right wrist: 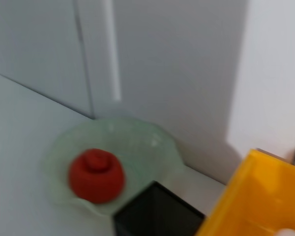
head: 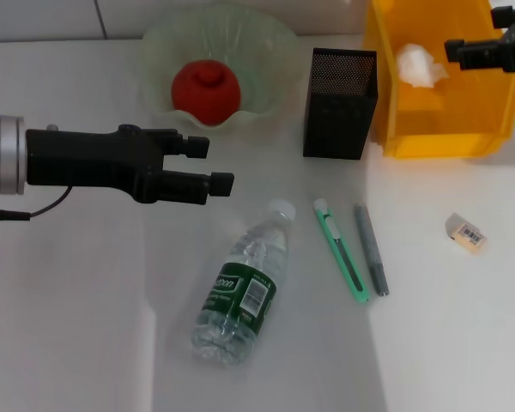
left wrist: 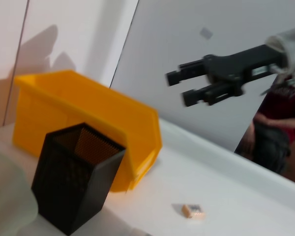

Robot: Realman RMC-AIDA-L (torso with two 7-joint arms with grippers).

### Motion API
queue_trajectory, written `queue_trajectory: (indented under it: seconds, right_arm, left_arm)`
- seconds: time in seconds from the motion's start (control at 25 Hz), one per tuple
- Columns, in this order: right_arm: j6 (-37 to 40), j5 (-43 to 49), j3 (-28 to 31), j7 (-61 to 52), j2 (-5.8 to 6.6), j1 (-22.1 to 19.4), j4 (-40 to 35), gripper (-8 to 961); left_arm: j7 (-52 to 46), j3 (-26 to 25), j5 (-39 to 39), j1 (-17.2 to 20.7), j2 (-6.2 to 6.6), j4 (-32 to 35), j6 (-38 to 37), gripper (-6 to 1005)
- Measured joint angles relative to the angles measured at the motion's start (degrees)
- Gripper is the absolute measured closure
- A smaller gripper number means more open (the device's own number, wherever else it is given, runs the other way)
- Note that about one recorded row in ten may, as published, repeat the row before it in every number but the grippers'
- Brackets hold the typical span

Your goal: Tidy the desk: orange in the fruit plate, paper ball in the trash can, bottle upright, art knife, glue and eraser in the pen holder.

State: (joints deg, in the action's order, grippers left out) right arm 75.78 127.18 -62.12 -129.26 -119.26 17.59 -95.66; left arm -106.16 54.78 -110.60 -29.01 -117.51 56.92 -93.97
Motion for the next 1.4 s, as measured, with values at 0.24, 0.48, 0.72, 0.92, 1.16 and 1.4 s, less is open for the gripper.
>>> queue_trajectory:
  seconds: [0.24,0.48,0.72,0.92,1.16,1.4]
  right_arm:
    - [10.4,-19.2,4.7,13.4,-0.05,-8.3,4.9,174]
    - [23.9,-25.0,13.8,37.3,0.17,-10.2,28.5,175]
    - [27.8,-24.6,24.1,57.5,3.08,-8.7,56.5,177]
    - [26.9,-24.1,25.0,62.3,3.23,-8.7,62.6,177]
    - [26.5,-23.9,24.7,62.5,2.51,-8.6,62.9,177]
    - [25.9,-23.9,24.8,62.5,2.32,-7.6,64.5,177]
  left_arm:
    - [-22.5,7.6,-9.7,-3.5,-1.03,13.8,2.7,164]
    - [-41.3,17.0,-19.0,-10.8,-1.26,14.7,7.0,165]
    - [-49.5,26.3,-22.4,-13.7,-1.52,12.6,14.5,166]
    - [-52.1,33.3,-23.6,-14.2,-1.63,11.9,17.7,166]
    - [-55.6,38.0,-23.9,-13.7,-1.67,8.5,22.9,167]
    - [-57.6,43.1,-23.7,-14.0,-1.66,4.2,27.4,167]
